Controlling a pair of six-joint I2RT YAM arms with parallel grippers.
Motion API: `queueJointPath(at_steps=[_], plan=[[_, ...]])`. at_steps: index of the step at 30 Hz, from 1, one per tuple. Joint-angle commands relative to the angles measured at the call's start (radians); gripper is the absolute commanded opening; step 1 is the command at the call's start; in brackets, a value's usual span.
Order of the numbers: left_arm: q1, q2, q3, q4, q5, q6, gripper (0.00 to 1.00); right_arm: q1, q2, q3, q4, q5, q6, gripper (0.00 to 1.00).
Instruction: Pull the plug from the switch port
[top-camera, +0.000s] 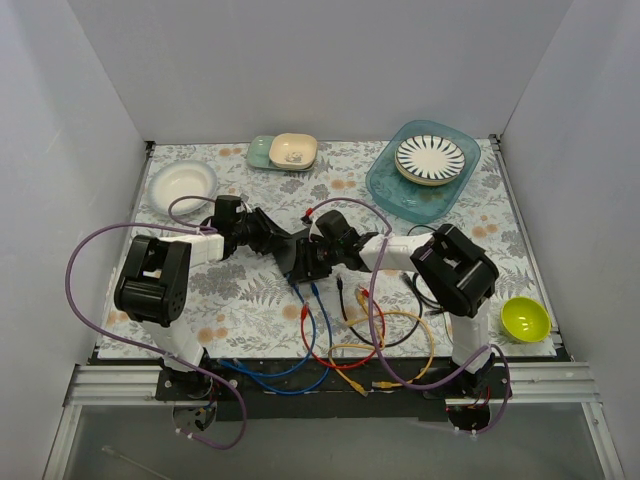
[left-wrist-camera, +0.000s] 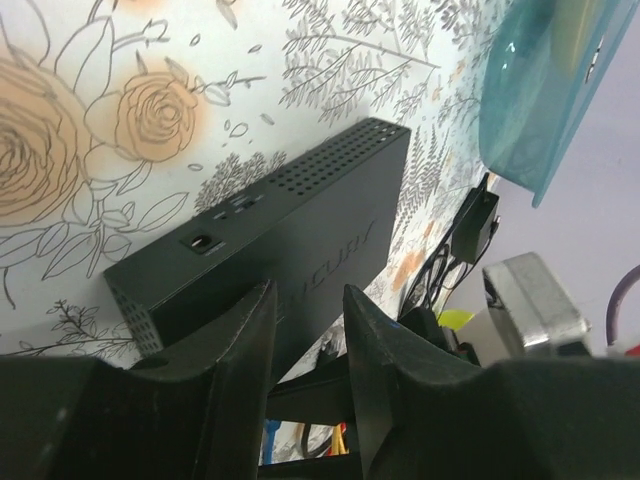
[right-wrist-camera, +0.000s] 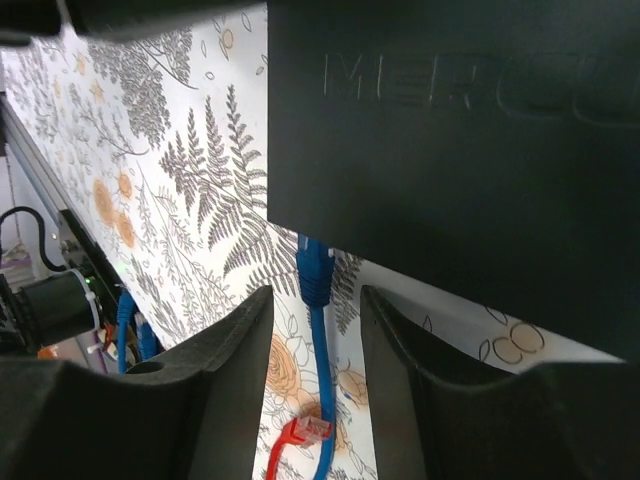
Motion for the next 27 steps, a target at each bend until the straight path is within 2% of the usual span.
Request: queueJointPath(at_steps=[1, 5, 13, 20, 27], plan=[[0.002, 0.003, -0.026, 0.009, 0.033, 0.016, 0.33, -0.005, 0.049, 0.003, 0.064, 0.001, 0.056, 0.49], [0.002, 0.012, -0.03, 0.01, 0.044, 0.019, 0.33, -0.012, 0.068, -0.01, 0.111, 0.01, 0.127, 0.48], [0.003, 0.003, -0.046, 0.003, 0.046, 0.031, 0.33, -0.051, 0.068, -0.194, 0.419, -0.025, 0.389, 0.45], [0.003, 0.003, -0.058, 0.009, 0.05, 0.036, 0.33, -0.061, 0.097, -0.203, 0.453, -0.042, 0.435, 0.38], [0.002, -0.004, -0.066, 0.012, 0.049, 0.038, 0.32, -0.058, 0.118, -0.148, 0.406, -0.043, 0.419, 0.36]])
